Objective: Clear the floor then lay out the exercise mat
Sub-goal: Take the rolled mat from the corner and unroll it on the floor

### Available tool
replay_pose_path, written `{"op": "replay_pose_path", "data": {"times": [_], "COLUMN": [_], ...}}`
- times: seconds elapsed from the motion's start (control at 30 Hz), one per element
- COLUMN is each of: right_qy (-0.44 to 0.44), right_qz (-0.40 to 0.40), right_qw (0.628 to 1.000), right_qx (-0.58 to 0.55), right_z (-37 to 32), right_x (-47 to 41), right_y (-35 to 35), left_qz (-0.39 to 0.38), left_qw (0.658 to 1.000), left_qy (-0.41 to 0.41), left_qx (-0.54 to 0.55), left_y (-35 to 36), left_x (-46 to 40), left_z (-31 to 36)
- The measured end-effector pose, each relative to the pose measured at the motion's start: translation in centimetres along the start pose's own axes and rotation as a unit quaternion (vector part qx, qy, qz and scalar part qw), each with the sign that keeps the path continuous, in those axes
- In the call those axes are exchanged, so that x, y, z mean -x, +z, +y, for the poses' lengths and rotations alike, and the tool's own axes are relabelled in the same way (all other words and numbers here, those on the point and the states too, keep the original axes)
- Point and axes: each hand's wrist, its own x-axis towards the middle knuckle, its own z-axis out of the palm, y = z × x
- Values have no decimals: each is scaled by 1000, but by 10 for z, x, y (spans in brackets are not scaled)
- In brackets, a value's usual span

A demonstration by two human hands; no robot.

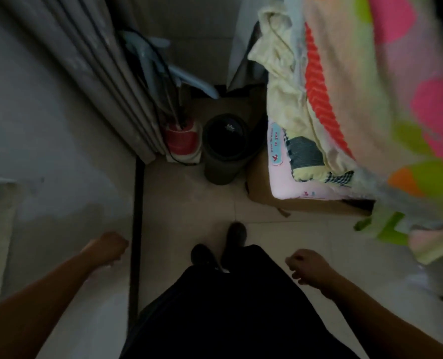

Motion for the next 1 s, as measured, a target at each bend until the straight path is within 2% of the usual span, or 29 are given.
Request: {"op": "replay_pose_path", "data": {"times": [0.13, 0.3, 0.43, 0.53, 0.6, 0.7, 0.8, 0.87, 0.93, 1.0], "right_qy": [26, 24, 16, 2, -17, -17, 6, 17, 11, 18], "right_qz": [-2, -13, -49, -63, -81, -83, -50, -21, -13, -67], "right_qw": [999, 999, 999, 997, 996, 995, 999, 999, 1000, 997], "right_qx": [-46, -26, 1, 40, 42, 43, 17, 23, 8, -19], "right_z": [-6, -45, -91, -125, -146, -166, -174, -173, -170, -165], "right_x": [-16, -49, -70, -80, -87, -106, -123, -134, -141, -147], "right_y": [-4, -19, -27, -21, -14, -4, 7, 16, 22, 23], "left_qz": [27, -59, -96, -108, -81, 9, 77, 79, 64, 69], "left_qw": [997, 989, 950, 935, 924, 870, 794, 744, 714, 694], "left_qy": [67, 82, 141, 160, 181, 284, 385, 431, 433, 427], "left_qx": [-6, -104, -263, -297, -326, -402, -464, -504, -546, -575], "left_y": [-19, 18, 31, 28, 25, 25, 35, 45, 55, 66], "left_x": [-28, -22, -24, -45, -71, -113, -153, -173, -189, -202], "left_z": [72, 112, 145, 186, 217, 261, 296, 312, 321, 325]}}
